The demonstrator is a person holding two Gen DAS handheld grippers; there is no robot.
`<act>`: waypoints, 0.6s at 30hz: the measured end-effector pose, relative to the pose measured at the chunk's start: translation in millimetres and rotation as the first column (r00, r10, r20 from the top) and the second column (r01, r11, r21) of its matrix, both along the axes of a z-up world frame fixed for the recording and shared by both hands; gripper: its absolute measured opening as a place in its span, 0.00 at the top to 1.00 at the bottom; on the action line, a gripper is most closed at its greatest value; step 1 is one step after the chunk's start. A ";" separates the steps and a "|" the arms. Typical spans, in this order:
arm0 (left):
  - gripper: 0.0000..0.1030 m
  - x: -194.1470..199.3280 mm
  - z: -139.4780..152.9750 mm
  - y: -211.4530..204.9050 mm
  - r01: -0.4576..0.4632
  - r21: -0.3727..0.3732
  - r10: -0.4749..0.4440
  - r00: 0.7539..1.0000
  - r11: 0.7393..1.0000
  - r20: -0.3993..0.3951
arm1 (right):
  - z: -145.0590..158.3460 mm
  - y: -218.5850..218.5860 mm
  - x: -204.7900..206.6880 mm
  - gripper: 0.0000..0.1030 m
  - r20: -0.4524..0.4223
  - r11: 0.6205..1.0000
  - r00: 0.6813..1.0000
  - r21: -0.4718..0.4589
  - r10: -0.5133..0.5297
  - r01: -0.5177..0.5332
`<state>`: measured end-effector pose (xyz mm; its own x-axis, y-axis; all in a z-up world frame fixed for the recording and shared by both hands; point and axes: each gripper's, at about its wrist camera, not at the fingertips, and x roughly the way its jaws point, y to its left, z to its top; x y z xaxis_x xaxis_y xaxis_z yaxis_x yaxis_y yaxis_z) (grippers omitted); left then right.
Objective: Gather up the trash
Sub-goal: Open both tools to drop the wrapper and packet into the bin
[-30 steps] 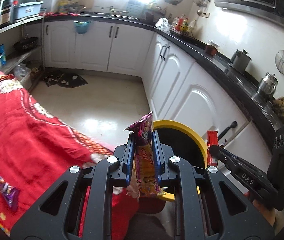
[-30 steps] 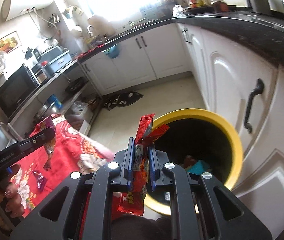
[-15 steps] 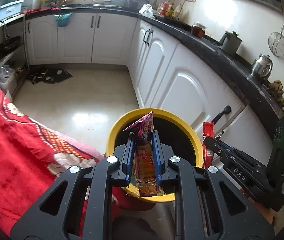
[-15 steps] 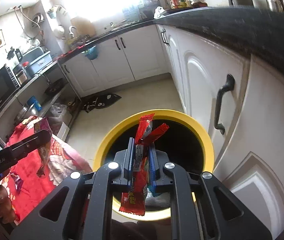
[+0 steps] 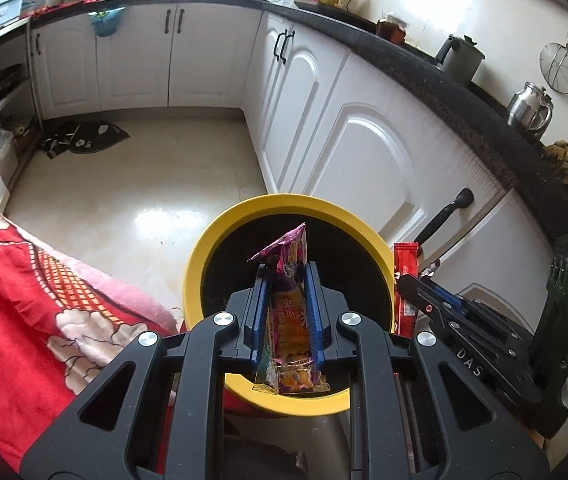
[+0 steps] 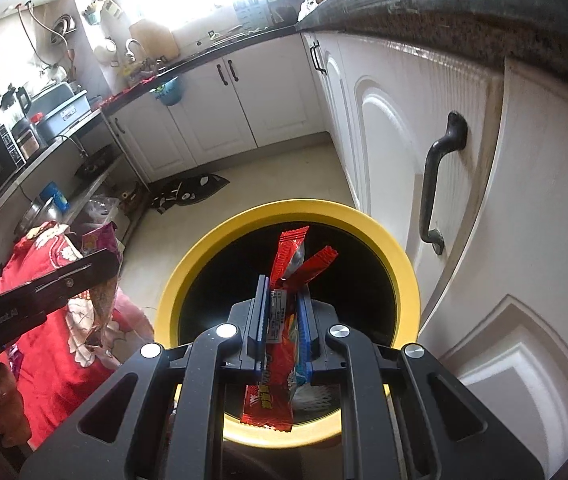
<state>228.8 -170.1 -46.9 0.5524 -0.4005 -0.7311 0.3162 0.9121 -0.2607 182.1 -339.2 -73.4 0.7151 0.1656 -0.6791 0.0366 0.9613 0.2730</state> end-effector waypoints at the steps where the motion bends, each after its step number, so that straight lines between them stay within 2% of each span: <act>1: 0.88 1.2 -1.0 -0.2 0.001 0.000 -0.001 1.000 1.000 -0.003 | -0.7 -1.0 0.6 0.86 -0.002 1.000 1.000 0.000 -0.001 0.001; 5: 0.86 6.7 -4.4 -3.6 0.000 0.003 0.000 1.000 1.000 -0.012 | -4.1 -3.1 2.4 0.82 -0.008 1.000 1.000 0.001 -0.009 0.009; 8: 0.74 9.3 -5.1 -3.6 -0.008 0.006 0.009 1.000 1.000 -0.012 | -5.7 -3.6 3.4 0.79 -0.012 1.000 1.000 -0.001 -0.018 0.018; 16: 0.43 9.6 -3.2 12.1 -0.062 -0.003 0.062 0.998 0.998 -0.013 | -6.9 -8.0 -1.4 0.59 -0.011 0.999 0.999 0.005 -0.036 0.036; 18: 0.25 6.9 0.4 18.8 -0.081 -0.004 0.081 0.997 0.997 -0.004 | -4.4 -6.9 -4.1 0.54 -0.003 0.999 0.999 -0.005 -0.039 0.039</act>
<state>235.7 -151.3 -46.5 0.5801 -0.3574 -0.7319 0.2405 0.9337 -0.2653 178.0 -346.1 -77.9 0.7188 0.1342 -0.6821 0.0748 0.9606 0.2678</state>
